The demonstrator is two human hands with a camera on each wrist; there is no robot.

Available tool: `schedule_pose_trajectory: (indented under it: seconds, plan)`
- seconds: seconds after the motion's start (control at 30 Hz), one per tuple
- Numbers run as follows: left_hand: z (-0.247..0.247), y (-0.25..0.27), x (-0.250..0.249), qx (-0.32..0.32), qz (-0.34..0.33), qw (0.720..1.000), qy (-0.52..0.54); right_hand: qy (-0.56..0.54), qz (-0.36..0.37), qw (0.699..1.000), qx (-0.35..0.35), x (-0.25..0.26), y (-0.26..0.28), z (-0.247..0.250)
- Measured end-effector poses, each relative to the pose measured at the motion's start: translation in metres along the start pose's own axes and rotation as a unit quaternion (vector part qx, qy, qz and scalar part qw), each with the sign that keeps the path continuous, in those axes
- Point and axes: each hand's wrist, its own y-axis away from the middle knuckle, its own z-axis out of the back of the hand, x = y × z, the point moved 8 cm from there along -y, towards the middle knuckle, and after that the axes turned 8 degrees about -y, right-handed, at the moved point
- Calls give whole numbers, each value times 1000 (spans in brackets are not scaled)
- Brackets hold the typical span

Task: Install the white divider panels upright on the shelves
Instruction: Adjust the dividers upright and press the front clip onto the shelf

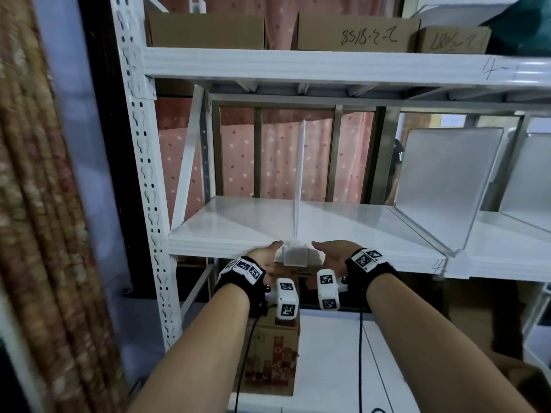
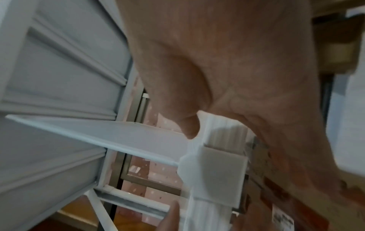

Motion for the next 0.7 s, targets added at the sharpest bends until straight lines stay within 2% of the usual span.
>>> schedule_pose_trajectory:
  seconds: [0.03, 0.1, 0.17, 0.23, 0.47, 0.7]
  plan:
    - [-1, 13, -4, -1, -2, 1000, 4, -39, -7, 999, 14, -3, 12, -9]
    - [-10, 40, -8, 29, 8, 999, 32, -76, -8, 997, 23, -8, 4, -13]
    - [-14, 55, -18, 22, -14, 998, 60, -111, -22, 993, 19, -11, 7, -17]
    - [-19, 55, -21, 22, -15, 995, 98, -141, -19, 990, -5, -12, 23, -22]
    - [-23, 45, -16, 44, 18, 985, 167, -224, -14, 974, 19, -9, 17, -43]
    - [-19, 35, -19, 16, 14, 990, 140, -224, 16, 974, 33, -14, 3, -45]
